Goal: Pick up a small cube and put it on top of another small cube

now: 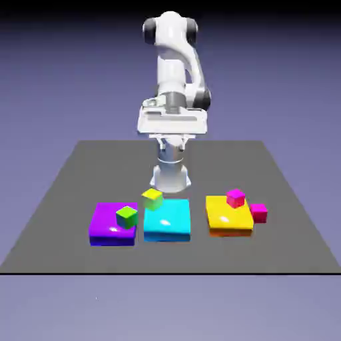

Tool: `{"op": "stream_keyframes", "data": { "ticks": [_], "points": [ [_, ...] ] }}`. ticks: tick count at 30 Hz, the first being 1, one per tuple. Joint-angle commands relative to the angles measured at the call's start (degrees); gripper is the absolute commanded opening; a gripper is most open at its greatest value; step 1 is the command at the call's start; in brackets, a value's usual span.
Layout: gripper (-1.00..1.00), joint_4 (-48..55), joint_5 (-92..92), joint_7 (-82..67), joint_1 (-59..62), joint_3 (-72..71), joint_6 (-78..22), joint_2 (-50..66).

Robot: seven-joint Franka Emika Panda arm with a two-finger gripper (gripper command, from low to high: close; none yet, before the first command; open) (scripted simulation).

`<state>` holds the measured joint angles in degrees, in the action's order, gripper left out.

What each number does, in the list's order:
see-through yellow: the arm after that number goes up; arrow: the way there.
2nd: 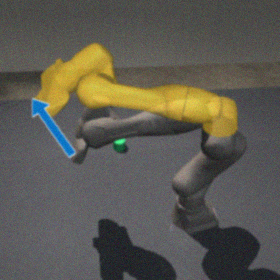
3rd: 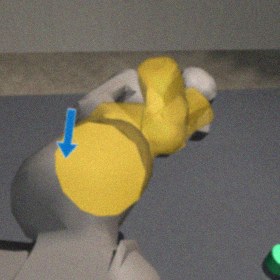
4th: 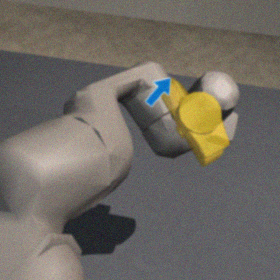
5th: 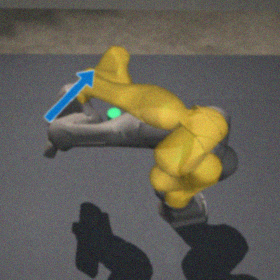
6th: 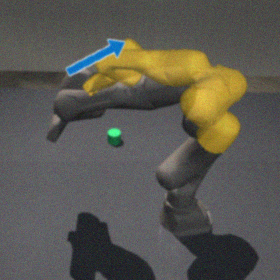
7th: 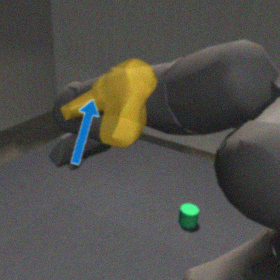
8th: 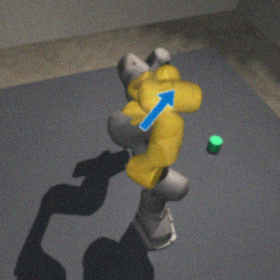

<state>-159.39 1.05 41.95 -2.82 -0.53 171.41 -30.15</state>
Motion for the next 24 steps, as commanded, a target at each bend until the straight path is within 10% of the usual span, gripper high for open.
{"op": "stream_keyframes", "data": {
  "ticks": [1,24],
  "points": [
    [0.00,1.3,0.9,-0.4,-1.8,-0.4,-2.2,2.1],
    [0.00,32.1,20.8,-10.1,-42.3,-10.6,-51.7,49.8]
  ]
}}
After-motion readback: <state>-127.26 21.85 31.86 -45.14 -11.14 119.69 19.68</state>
